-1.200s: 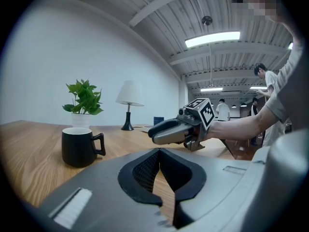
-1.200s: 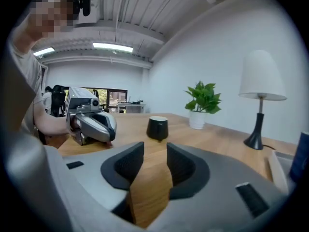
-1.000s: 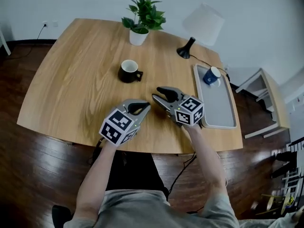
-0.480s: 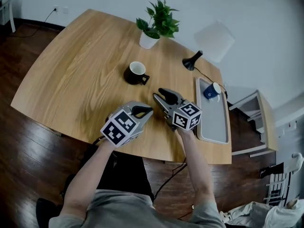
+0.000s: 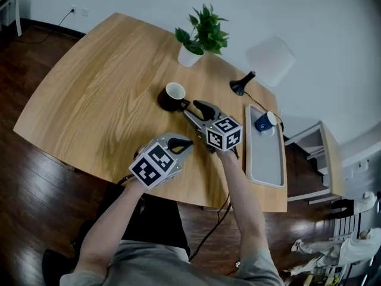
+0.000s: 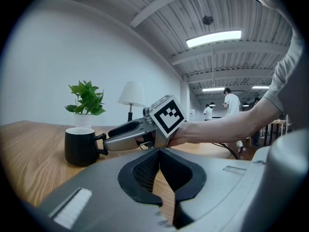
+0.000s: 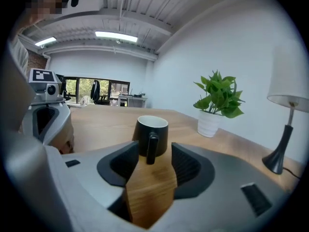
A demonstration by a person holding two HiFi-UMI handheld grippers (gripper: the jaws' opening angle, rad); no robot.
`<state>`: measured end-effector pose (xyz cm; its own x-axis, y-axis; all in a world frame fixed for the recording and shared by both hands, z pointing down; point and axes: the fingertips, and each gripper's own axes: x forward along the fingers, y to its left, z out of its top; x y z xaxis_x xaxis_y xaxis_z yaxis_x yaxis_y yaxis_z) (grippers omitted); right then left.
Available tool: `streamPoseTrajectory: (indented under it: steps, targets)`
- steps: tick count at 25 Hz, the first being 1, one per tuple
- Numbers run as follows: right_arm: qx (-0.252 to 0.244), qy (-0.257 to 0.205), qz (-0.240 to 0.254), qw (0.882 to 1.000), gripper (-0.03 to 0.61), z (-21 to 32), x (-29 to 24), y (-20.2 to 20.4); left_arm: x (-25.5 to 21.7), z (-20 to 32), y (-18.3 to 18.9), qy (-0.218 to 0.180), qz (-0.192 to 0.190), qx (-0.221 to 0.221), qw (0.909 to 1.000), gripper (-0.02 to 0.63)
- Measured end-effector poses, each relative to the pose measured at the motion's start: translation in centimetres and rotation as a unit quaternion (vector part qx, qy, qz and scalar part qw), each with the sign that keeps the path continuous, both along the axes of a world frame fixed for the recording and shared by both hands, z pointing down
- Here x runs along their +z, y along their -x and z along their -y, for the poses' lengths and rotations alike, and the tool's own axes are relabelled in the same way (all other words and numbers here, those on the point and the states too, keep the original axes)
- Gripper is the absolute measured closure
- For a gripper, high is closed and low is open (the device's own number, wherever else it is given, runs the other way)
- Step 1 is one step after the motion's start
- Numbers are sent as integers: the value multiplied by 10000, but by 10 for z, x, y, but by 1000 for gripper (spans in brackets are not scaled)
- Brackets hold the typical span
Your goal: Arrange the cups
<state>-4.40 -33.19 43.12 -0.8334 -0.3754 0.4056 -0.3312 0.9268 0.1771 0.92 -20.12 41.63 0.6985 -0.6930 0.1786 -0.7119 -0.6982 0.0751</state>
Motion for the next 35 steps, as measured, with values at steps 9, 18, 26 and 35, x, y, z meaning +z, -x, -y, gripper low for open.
streamPoseTrajectory:
  steps: [9, 18, 26, 35]
  targets:
    - [-530, -17, -526, 9972, 436, -1, 8, 27, 0, -2, 0, 8, -7, 11, 10000, 604]
    - [-148, 334, -231, 9991, 492, -6, 1, 22, 0, -3, 1, 0, -20, 11, 10000, 604]
    - [387, 648, 626, 9952, 492, -20, -25, -31, 1, -4, 10, -3, 18, 5, 10000, 604]
    - [1605, 238, 1233, 9790, 492, -23, -84, -208, 0, -1, 7, -7, 7, 41, 10000, 604]
